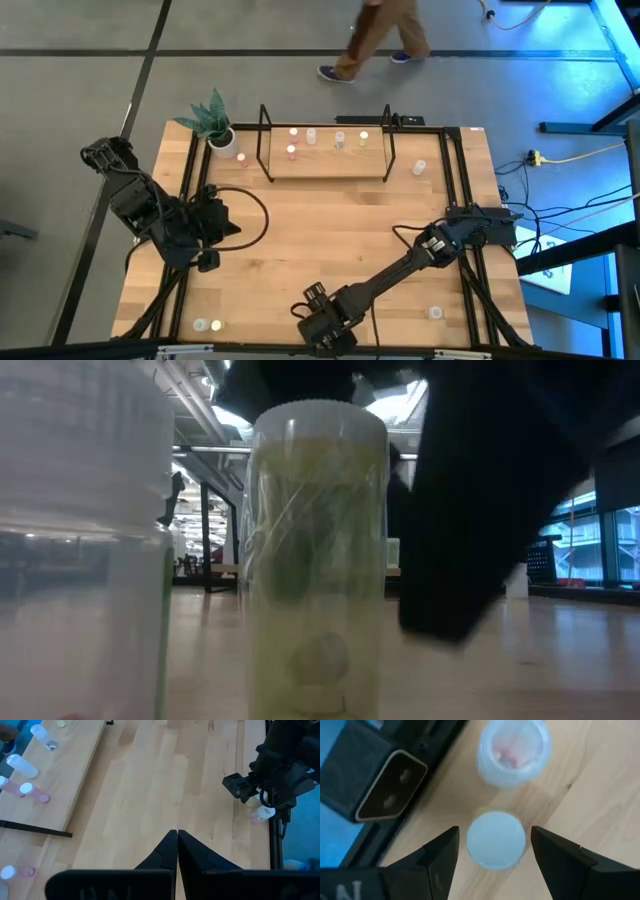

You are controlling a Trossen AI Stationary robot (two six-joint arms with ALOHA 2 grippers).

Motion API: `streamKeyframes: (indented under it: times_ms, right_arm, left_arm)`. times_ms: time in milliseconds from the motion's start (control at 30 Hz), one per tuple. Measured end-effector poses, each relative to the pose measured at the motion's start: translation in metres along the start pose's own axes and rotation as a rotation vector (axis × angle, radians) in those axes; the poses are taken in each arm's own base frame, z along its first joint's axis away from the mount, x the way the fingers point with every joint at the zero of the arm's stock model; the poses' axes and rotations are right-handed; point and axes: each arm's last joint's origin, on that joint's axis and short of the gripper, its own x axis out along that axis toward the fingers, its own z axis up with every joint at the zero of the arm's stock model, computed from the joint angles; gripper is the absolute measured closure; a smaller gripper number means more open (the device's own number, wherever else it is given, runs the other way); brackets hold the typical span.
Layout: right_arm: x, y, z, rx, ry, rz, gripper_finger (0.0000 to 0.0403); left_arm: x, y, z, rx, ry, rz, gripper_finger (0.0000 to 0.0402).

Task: Pick and place medicine bottles onto shelf by color
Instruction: Put the right yellow pill bottle on the shelf aligned with the other yellow pill bottle

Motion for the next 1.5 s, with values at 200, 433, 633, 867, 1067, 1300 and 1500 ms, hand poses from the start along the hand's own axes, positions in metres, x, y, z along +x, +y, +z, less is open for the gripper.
streamKeyframes:
  times_ms: [200,433,633,867,1067,1300,1500]
  right_arm:
    - [0.004,0.000,0.004,0.023,-0.058,0.000,0.0154]
    - [0.003,0.000,0.006,0.029,-0.075,0.001,0.0158]
    - [0.003,0.000,0.006,0.030,-0.073,0.003,0.0199]
    - [0.003,0.000,0.005,0.069,-0.072,0.004,0.0265]
    - [0.003,-0.001,0.004,0.106,-0.057,0.004,0.0301]
    - [-0.003,-0.006,0.001,0.144,-0.027,-0.019,0.0299]
    - [-0.027,-0.019,0.001,0.174,-0.029,-0.043,0.0297]
  left_arm:
    - [0.000,0.000,0.000,-0.001,0.000,0.000,0.0397]
    - [0.000,0.000,0.000,-0.001,0.001,-0.001,0.0400]
    - [0.000,0.000,0.000,-0.001,0.001,0.000,0.0396]
    - [0.000,0.000,0.000,0.000,0.002,0.000,0.0398]
    - [0.000,0.000,0.000,0.000,0.002,0.000,0.0400]
    - [0.000,0.000,0.000,0.001,0.002,0.001,0.0397]
    - [0.000,0.000,0.000,0.003,0.004,0.003,0.0397]
